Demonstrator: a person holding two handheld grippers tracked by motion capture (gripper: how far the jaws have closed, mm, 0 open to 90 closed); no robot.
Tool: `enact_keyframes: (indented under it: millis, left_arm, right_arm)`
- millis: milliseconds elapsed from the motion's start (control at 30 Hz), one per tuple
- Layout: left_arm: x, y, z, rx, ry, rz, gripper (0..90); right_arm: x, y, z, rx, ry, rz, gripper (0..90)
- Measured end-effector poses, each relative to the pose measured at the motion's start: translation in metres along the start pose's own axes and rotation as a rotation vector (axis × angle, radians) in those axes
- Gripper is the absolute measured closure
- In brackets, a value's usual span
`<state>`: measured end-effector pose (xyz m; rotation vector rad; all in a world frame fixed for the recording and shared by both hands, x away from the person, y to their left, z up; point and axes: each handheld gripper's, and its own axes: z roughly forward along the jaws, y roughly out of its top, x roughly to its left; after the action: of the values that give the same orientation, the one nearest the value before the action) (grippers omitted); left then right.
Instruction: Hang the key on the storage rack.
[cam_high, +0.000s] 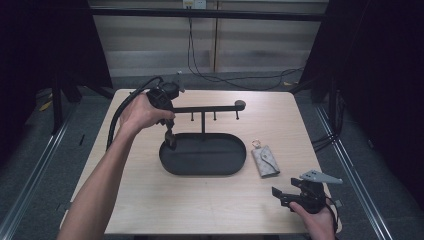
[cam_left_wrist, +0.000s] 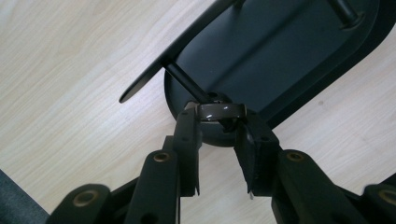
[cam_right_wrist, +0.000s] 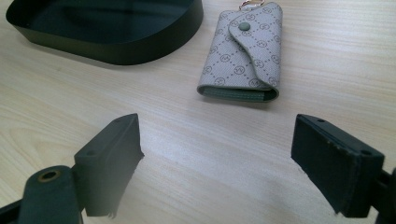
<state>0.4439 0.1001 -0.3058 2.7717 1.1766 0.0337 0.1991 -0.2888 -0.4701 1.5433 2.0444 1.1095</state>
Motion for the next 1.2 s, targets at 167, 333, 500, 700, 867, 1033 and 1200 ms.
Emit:
enact_keyframes:
  millis: [167,333,500,700,867,1033,1200]
  left_arm:
    - [0.003,0.001,0.003,-0.004,-0.009,-0.016,70.4]
    - [0.006,-0.001,0.004,-0.024,-0.028,-0.022,69.3]
    - [0.008,-0.004,0.003,-0.055,-0.054,-0.041,57.9]
    - [0.011,-0.011,0.001,-0.094,-0.095,-0.058,41.8]
    - [0.015,-0.019,0.001,-0.144,-0.11,-0.053,32.0]
    - [0.016,-0.026,0.002,-0.186,-0.124,-0.04,27.6]
    - [0.018,-0.041,-0.003,-0.258,-0.122,-0.021,17.3]
  right_arm:
    - [0.0,0.0,0.0,0.001,0.001,0.002,15.6]
    - [0.0,0.0,0.001,0.006,0.005,0.0,15.8]
    - [0.0,0.0,0.001,0.006,0.003,0.002,15.8]
    - [0.0,0.001,0.002,0.008,0.005,0.007,15.7]
    - [0.0,0.001,0.002,0.013,0.001,0.012,15.8]
    - [0.0,0.001,0.002,0.012,-0.001,0.017,15.8]
    - [0.0,0.001,0.002,0.015,-0.002,0.007,15.8]
